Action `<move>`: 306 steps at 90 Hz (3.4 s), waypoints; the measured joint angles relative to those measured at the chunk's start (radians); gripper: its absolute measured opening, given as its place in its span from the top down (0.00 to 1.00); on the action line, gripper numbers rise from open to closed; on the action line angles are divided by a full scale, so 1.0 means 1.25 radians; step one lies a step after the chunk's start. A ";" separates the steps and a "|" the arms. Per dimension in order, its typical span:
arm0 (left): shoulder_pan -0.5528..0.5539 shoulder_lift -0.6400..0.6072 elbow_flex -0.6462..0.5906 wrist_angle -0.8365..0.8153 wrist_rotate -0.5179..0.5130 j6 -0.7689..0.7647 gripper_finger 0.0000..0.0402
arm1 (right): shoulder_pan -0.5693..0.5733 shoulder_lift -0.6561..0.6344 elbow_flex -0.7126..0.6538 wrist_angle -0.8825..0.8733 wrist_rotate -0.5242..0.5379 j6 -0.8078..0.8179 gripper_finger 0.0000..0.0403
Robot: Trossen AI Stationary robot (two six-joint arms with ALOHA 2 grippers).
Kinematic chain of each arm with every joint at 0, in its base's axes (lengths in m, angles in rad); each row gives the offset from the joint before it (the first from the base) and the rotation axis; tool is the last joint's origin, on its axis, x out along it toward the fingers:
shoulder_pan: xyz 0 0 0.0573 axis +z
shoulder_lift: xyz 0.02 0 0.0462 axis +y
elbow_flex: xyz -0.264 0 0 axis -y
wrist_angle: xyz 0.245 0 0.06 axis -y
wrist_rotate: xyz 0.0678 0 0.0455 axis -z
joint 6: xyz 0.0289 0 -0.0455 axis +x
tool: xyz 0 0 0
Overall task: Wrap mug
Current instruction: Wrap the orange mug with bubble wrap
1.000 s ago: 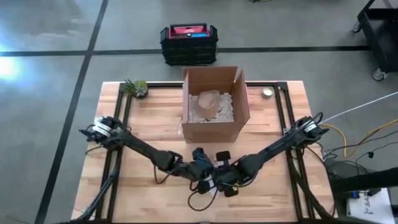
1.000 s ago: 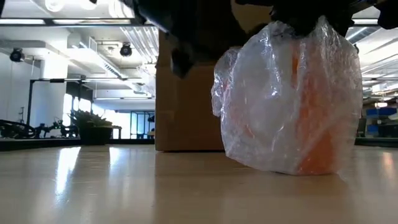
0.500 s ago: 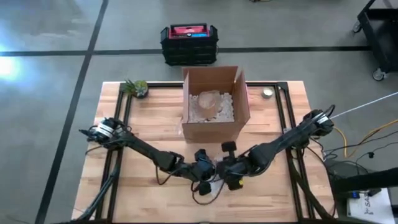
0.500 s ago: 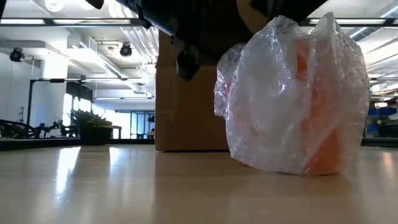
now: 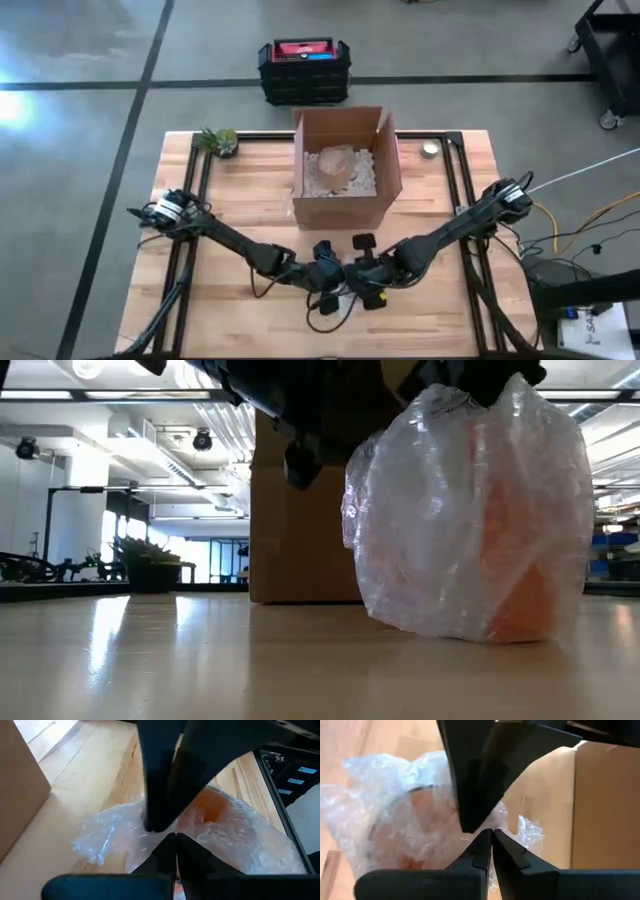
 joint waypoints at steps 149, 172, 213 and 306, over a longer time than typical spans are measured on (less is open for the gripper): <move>-0.054 -0.024 -0.013 0.040 0.002 -0.078 1.00 | 0.002 0.084 -0.038 0.064 -0.006 0.021 0.99; -0.045 0.015 -0.012 0.133 0.001 -0.037 1.00 | 0.002 0.084 -0.039 0.084 -0.006 0.027 0.99; -0.024 0.057 -0.011 0.097 -0.012 -0.078 1.00 | 0.008 -0.038 -0.042 0.016 -0.042 0.027 0.99; -0.028 0.033 -0.012 0.094 0.000 -0.064 1.00 | -0.019 0.026 -0.043 0.003 -0.087 0.012 0.99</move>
